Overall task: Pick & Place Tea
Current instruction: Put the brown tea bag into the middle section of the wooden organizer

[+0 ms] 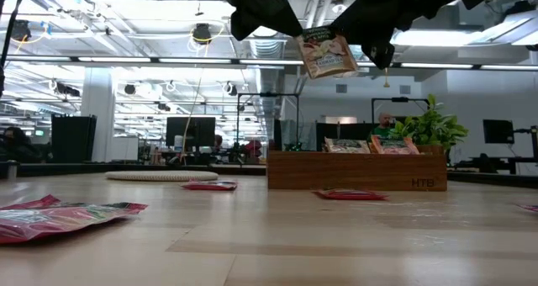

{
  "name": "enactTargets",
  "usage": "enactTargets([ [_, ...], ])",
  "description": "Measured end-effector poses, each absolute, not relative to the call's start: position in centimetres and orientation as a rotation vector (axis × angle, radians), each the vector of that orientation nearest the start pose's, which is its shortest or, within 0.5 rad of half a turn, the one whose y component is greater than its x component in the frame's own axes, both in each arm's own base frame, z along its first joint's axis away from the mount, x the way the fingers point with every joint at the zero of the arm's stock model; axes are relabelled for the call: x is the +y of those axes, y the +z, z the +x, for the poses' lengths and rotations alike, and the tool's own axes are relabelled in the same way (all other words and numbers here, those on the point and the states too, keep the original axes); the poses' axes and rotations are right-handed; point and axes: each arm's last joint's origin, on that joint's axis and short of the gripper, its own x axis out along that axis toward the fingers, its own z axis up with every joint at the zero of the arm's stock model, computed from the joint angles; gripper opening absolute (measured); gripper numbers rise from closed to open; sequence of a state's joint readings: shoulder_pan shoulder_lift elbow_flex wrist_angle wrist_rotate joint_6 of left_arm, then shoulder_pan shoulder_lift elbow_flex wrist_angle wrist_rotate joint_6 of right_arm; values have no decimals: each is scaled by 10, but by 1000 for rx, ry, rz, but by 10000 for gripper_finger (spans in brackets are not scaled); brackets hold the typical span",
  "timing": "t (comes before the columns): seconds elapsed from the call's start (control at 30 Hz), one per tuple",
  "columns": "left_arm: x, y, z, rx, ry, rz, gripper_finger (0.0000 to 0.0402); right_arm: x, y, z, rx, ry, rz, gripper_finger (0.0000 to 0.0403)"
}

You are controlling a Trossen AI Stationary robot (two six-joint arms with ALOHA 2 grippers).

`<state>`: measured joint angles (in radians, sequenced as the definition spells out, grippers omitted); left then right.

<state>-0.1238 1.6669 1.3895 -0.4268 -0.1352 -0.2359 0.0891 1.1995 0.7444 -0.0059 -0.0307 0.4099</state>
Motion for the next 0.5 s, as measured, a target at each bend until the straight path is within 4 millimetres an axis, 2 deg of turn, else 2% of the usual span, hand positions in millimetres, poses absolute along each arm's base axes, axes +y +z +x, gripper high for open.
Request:
enactTargets([
  [0.2,-42,295,369,691,92,-132,0,25,253,256,479,26,388,8],
  [0.5,-42,295,369,691,92,-132,0,28,253,256,481,30,401,1],
])
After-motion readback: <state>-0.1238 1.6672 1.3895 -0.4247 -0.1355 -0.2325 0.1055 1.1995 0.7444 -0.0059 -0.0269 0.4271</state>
